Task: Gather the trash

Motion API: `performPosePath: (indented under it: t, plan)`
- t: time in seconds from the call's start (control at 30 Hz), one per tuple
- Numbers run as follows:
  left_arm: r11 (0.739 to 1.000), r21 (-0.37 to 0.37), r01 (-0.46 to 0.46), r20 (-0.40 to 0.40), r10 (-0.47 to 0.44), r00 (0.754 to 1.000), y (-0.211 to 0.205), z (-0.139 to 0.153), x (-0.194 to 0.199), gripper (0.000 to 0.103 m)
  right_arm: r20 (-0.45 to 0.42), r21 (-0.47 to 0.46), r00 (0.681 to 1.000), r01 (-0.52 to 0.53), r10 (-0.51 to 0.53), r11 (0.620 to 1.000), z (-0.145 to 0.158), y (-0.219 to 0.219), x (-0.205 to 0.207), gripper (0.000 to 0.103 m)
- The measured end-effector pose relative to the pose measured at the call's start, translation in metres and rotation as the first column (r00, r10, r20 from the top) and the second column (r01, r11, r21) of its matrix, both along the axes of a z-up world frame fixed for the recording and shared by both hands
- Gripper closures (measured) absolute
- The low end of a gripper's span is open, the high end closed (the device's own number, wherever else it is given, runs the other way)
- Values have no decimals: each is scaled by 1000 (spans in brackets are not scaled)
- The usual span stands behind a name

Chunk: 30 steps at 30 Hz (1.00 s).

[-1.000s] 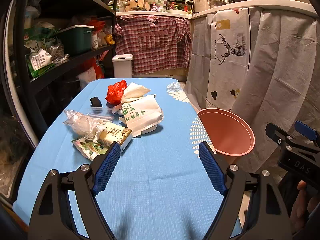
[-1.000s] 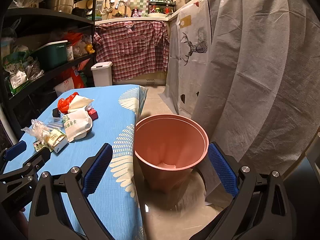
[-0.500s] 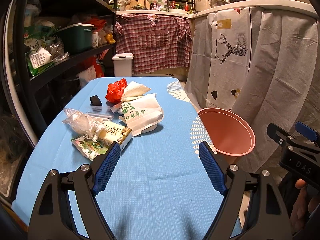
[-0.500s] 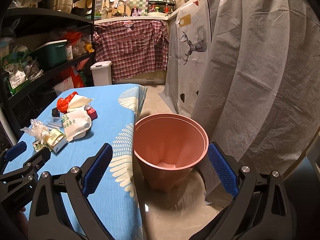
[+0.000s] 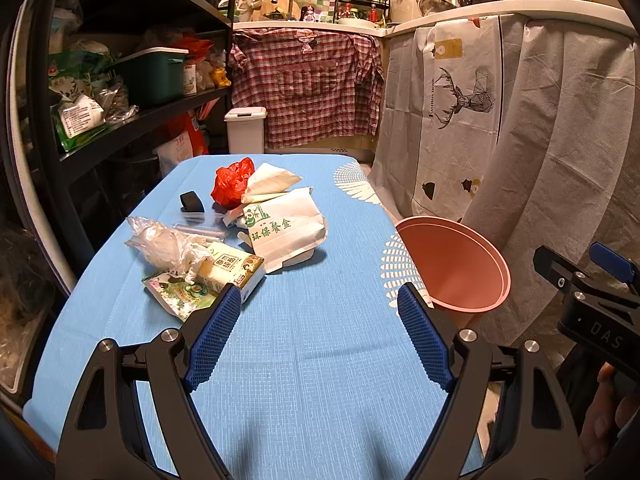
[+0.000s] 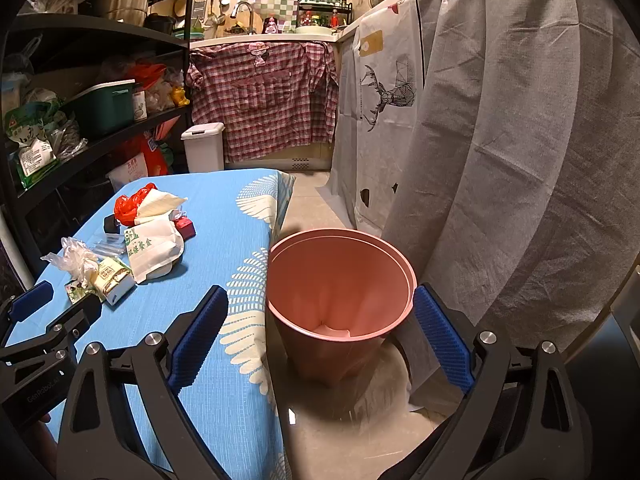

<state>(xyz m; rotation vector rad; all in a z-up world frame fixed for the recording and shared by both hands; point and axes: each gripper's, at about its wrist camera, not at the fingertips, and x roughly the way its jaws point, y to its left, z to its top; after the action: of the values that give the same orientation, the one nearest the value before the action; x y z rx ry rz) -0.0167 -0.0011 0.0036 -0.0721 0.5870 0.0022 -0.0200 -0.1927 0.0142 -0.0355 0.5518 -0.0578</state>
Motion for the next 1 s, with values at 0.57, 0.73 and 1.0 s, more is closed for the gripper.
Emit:
performPosePath:
  t: [0.57, 0.73, 1.0]
  plan:
    - [1000, 1, -1, 2, 1, 1000, 0, 0, 0, 25, 2, 0, 1000, 0, 0, 1000, 0, 1, 0, 13]
    - [1000, 0, -2, 3, 2, 1000, 0, 0, 0, 25, 3, -1, 1000, 0, 0, 1000, 0, 1, 0, 13]
    - [1000, 1, -2, 3, 2, 1000, 0, 0, 0, 25, 3, 0, 1000, 1, -1, 1000, -1, 1, 0, 14]
